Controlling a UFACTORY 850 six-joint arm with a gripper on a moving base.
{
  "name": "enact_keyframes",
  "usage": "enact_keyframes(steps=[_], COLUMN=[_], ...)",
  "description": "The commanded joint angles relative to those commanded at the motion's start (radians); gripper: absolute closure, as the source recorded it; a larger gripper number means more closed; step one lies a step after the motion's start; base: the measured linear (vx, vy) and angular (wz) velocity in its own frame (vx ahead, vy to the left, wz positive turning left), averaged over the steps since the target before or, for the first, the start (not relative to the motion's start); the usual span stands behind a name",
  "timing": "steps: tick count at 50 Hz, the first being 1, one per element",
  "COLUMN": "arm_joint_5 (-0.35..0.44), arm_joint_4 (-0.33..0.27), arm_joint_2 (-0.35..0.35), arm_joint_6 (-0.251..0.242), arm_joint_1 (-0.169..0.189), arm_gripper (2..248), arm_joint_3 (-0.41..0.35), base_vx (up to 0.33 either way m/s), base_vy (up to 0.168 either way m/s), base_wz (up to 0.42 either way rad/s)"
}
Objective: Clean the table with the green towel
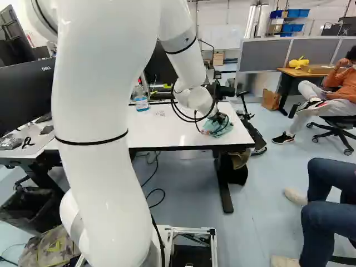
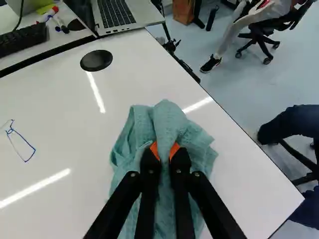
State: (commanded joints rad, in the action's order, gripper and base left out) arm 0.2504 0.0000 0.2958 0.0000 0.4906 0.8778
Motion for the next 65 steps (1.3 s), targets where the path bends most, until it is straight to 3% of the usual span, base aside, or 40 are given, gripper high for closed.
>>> enact_keyframes(steps=[47,65], arm_joint_5=[0.025,0.028], arm_joint_4=[0.000,0.000], arm_joint_2=[-0.007,0.027], arm_joint_6=[0.000,0.000], arm_joint_1=[-0.121,-0.174], arm_gripper=[213,213], arm_joint_3=[0.110,0.151], base_vx=[0.000,0.000], base_vy=[0.000,0.000], base_wz=[0.000,0.000])
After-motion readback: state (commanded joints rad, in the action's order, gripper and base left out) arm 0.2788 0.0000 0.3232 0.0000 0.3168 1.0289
